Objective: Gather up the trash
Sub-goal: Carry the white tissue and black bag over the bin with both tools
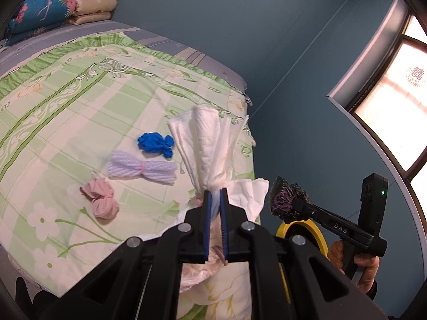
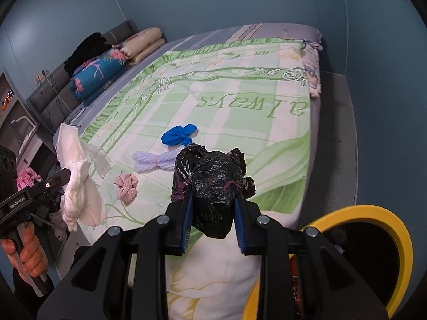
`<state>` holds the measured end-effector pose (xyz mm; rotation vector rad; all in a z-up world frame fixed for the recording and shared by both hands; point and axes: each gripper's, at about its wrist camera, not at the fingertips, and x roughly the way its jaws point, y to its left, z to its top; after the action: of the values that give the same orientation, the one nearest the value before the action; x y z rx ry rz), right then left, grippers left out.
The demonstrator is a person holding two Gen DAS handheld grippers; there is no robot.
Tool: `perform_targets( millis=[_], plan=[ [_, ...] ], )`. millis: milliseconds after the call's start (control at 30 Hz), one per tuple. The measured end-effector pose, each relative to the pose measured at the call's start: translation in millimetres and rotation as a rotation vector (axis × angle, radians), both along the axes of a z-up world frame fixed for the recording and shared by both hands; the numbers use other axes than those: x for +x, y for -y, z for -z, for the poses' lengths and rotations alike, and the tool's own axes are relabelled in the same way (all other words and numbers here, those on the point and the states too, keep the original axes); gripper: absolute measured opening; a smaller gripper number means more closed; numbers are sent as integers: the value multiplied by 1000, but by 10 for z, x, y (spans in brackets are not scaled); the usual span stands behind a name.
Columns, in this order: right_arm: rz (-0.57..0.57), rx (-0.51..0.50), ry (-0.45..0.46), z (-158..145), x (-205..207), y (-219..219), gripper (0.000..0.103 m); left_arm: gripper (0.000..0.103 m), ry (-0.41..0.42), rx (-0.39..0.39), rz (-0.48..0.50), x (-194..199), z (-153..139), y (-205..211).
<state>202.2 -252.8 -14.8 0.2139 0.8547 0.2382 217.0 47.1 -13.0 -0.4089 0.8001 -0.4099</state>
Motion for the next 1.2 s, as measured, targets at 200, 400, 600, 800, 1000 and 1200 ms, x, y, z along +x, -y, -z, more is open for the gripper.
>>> perform_targets(
  millis=[200, 400, 600, 800, 1000, 1200],
  plan=[
    [53, 14, 38, -163, -230, 268, 26, 6, 31, -13, 61, -58, -146, 313],
    [123, 27, 69, -308, -471, 559, 26, 6, 64, -18, 121, -145, -280, 635],
    [180, 17, 88, -407, -697, 817, 26, 6, 83, -17, 191, -251, -344, 961],
    [232, 29, 101, -452, -904, 1070, 26, 6, 79, -11, 260, -351, -324, 1277],
    [275, 34, 107, -439, -1062, 1263, 26, 6, 81, 5, 330, -461, -305, 1567],
    [327, 40, 115, -395, -1200, 1464, 26, 6, 75, 15, 391, -537, -257, 1840]
  ],
)
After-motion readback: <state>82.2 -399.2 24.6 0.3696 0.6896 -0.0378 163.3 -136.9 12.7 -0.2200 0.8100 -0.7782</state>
